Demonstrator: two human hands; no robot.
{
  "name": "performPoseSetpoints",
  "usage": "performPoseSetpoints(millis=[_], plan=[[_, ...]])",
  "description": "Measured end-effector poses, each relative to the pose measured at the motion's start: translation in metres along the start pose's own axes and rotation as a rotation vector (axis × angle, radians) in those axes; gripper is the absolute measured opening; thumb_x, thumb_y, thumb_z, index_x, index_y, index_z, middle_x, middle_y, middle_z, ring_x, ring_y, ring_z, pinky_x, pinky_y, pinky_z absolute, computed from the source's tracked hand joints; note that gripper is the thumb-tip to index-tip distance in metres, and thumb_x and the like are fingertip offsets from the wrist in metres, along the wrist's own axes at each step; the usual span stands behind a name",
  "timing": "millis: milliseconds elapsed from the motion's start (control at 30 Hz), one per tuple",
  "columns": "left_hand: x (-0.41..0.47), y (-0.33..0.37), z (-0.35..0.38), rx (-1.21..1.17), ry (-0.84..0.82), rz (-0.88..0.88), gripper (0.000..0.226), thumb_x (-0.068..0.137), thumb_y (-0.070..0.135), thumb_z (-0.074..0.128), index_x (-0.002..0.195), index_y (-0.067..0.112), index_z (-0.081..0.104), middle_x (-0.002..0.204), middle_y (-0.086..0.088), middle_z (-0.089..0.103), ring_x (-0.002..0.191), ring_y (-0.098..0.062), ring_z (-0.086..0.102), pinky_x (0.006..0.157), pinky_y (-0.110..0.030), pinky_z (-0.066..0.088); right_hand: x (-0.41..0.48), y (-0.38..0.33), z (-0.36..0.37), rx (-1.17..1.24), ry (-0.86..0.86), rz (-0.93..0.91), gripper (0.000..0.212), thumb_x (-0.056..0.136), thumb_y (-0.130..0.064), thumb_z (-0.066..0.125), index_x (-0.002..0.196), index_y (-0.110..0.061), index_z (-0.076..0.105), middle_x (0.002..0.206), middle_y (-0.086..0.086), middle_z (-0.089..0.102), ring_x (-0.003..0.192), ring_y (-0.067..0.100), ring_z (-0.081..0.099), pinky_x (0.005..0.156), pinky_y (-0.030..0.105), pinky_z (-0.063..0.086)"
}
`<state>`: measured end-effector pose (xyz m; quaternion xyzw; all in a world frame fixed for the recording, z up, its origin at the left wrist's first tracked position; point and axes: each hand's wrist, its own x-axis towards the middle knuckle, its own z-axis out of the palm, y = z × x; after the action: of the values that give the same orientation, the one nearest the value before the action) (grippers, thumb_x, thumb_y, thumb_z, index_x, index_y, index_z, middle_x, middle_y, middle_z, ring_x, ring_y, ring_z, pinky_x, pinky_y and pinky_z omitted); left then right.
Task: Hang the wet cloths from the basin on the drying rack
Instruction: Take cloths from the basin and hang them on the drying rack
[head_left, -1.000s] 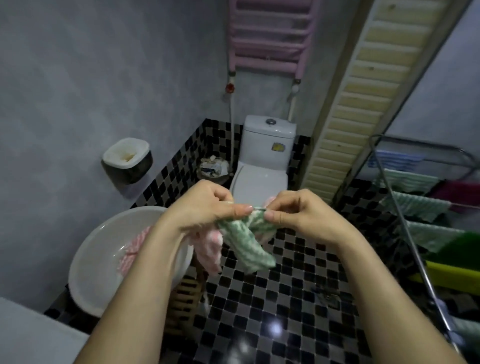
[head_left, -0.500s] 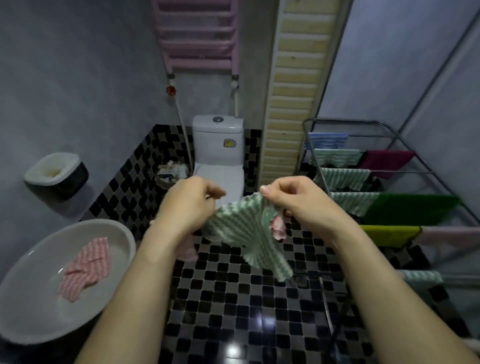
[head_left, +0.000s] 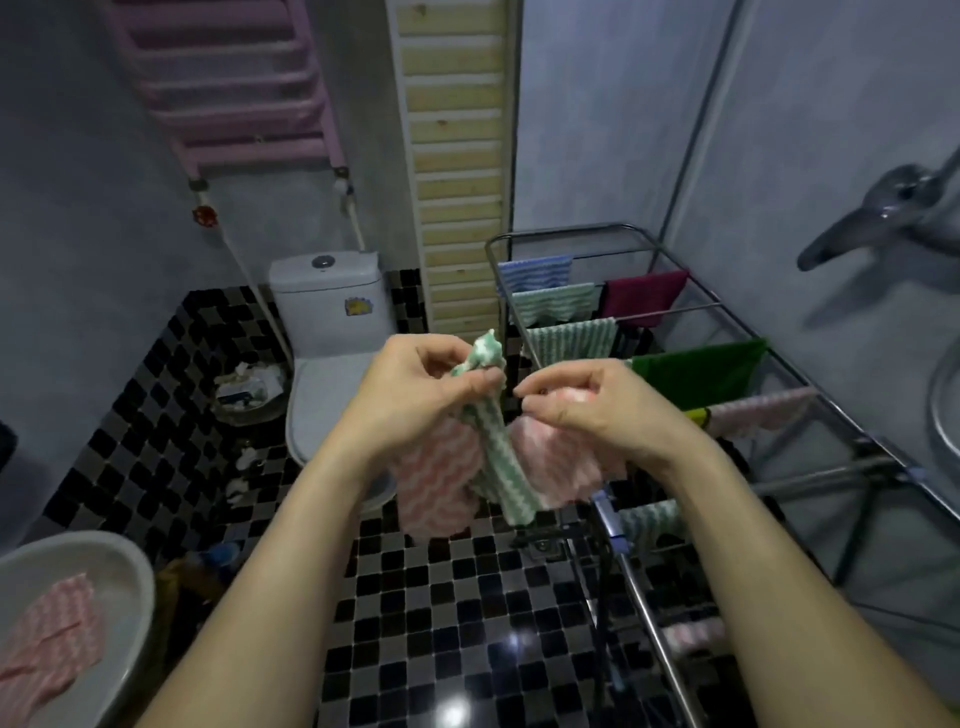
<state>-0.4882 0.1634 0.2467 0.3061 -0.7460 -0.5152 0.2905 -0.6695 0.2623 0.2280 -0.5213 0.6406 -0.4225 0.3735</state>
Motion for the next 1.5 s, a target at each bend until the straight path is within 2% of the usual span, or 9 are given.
performPoseSetpoints(millis=[133, 367, 500, 667, 900, 1000, 1167, 1333, 1500], plan=[[0.018, 0.001, -0.003, -0.114, -0.282, 0.012, 0.013, 0.086, 0.008, 0.066, 0.090, -0.004, 0.069, 0.075, -0.009, 0.070, 0.065, -0.018, 0.064, 0.060, -0.024, 0.051, 0.010, 0.003, 0.008, -0.061, -0.100, 0.026, 0.042, 0.076, -0.040, 0.077, 0.116, -0.032, 0.069, 0.111, -0.022, 0.068, 0.112, -0.009, 0.055, 0.106, 0.028, 0.038], [0.058, -0.004, -0.012, -0.111, -0.422, 0.039, 0.023, 0.076, 0.018, 0.069, 0.095, 0.006, 0.077, 0.089, -0.014, 0.076, 0.084, -0.029, 0.072, 0.079, -0.040, 0.059, 0.028, -0.002, 0.008, 0.044, -0.034, 0.063, 0.015, 0.086, -0.021, 0.070, 0.094, -0.010, 0.077, 0.095, 0.004, 0.076, 0.092, 0.015, 0.070, 0.086, 0.033, 0.055], [0.078, -0.003, -0.006, -0.112, -0.452, 0.064, 0.025, 0.075, 0.024, 0.069, 0.089, 0.005, 0.077, 0.081, -0.016, 0.075, 0.078, -0.032, 0.071, 0.069, -0.043, 0.058, 0.023, -0.003, -0.003, -0.156, -0.019, 0.111, 0.011, 0.086, -0.022, 0.072, 0.076, -0.018, 0.075, 0.074, -0.011, 0.074, 0.072, 0.003, 0.068, 0.069, 0.018, 0.052], [0.096, 0.007, 0.021, -0.145, -0.448, 0.132, 0.009, 0.082, 0.016, 0.069, 0.081, 0.012, 0.077, 0.068, 0.001, 0.074, 0.063, -0.008, 0.066, 0.057, -0.020, 0.050, -0.001, 0.020, -0.024, -0.332, 0.086, 0.233, 0.029, 0.083, -0.038, 0.068, 0.087, -0.010, 0.073, 0.094, 0.011, 0.072, 0.091, 0.031, 0.067, 0.085, 0.052, 0.053], [0.106, 0.020, 0.080, -0.175, -0.449, 0.150, 0.009, 0.086, 0.013, 0.069, 0.086, 0.014, 0.078, 0.081, -0.003, 0.077, 0.079, -0.018, 0.073, 0.075, -0.034, 0.058, -0.072, 0.033, -0.085, -0.263, 0.328, 0.350, 0.006, 0.077, -0.023, 0.079, 0.076, -0.020, 0.074, 0.074, -0.010, 0.071, 0.070, -0.003, 0.060, 0.074, 0.028, 0.048], [0.102, 0.024, 0.102, -0.155, -0.494, 0.140, 0.010, 0.087, 0.017, 0.068, 0.085, 0.013, 0.078, 0.081, -0.002, 0.077, 0.077, -0.015, 0.073, 0.070, -0.028, 0.059, -0.099, 0.046, -0.110, -0.229, 0.547, 0.330, 0.008, 0.074, -0.021, 0.081, 0.072, -0.021, 0.073, 0.071, -0.006, 0.068, 0.068, -0.002, 0.055, 0.073, 0.026, 0.042], [0.101, 0.022, 0.154, -0.030, -0.521, 0.159, 0.023, 0.086, 0.024, 0.070, 0.077, 0.003, 0.073, 0.077, -0.007, 0.073, 0.072, -0.022, 0.070, 0.071, -0.044, 0.058, -0.141, 0.068, -0.156, -0.172, 0.755, 0.315, 0.016, 0.074, -0.010, 0.079, 0.072, -0.021, 0.067, 0.097, -0.005, 0.074, 0.092, 0.010, 0.068, 0.088, 0.028, 0.049], [0.095, 0.017, 0.223, 0.090, -0.634, 0.144, 0.008, 0.088, 0.019, 0.071, 0.085, 0.012, 0.074, 0.071, -0.007, 0.073, 0.064, -0.025, 0.069, 0.062, -0.042, 0.055, -0.166, 0.115, -0.191, -0.380, 0.912, 0.402, 0.022, 0.075, -0.009, 0.075, 0.067, -0.016, 0.056, 0.063, -0.006, 0.056, 0.059, 0.003, 0.045, 0.053, 0.012, 0.034], [0.083, 0.008, 0.277, 0.205, -0.796, 0.151, 0.007, 0.094, 0.020, 0.062, 0.090, 0.016, 0.064, 0.056, 0.004, 0.066, 0.048, -0.010, 0.061, 0.051, -0.025, 0.050, -0.176, 0.155, -0.202, -0.580, 1.090, 0.517, 0.011, 0.080, -0.013, 0.065, 0.077, -0.018, 0.055, 0.077, 0.005, 0.065, 0.075, 0.028, 0.057, 0.068, 0.034, 0.046]])
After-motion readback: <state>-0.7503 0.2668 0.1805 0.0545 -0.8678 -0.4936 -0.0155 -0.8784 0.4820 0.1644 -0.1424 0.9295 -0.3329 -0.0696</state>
